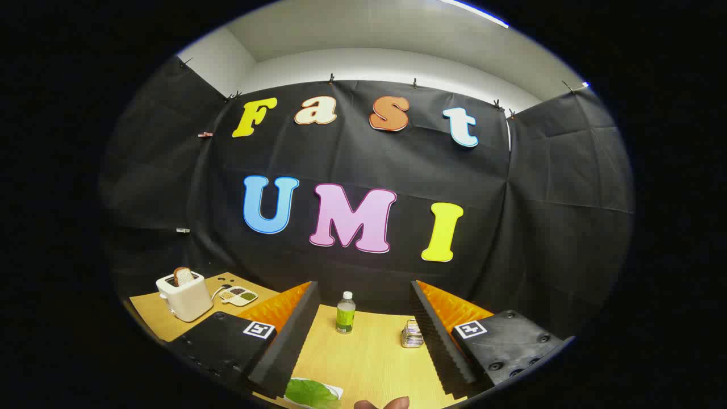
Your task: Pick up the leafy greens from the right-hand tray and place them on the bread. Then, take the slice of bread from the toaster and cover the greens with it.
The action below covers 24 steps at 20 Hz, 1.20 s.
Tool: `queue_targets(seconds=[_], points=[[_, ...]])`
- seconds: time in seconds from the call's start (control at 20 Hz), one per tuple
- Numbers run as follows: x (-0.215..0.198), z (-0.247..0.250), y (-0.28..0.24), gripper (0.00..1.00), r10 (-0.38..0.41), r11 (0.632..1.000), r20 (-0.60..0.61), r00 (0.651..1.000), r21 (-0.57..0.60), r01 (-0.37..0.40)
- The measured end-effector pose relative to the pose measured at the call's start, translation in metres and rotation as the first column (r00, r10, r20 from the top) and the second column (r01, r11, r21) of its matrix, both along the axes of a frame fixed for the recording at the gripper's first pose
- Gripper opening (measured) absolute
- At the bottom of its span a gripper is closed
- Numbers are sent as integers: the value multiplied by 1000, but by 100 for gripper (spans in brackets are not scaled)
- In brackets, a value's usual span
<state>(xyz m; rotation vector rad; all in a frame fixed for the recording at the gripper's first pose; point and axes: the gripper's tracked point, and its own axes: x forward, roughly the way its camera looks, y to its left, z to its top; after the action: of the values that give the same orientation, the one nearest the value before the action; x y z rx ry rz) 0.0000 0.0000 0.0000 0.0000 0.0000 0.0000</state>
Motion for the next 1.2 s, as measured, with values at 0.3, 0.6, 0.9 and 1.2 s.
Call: queue_targets(seconds=[0.3, 0.6, 0.9, 1.2], points=[[3, 0, 1, 98, 3, 1000, -1, 1000, -5, -3], [7, -1, 3, 98, 7, 1000, -2, 1000, -5, -7], [11, -3, 6, 99, 12, 1000, -12, 1000, -7, -12], [16, -14, 14, 99, 54, 998, -50, 997, -28, -55]])
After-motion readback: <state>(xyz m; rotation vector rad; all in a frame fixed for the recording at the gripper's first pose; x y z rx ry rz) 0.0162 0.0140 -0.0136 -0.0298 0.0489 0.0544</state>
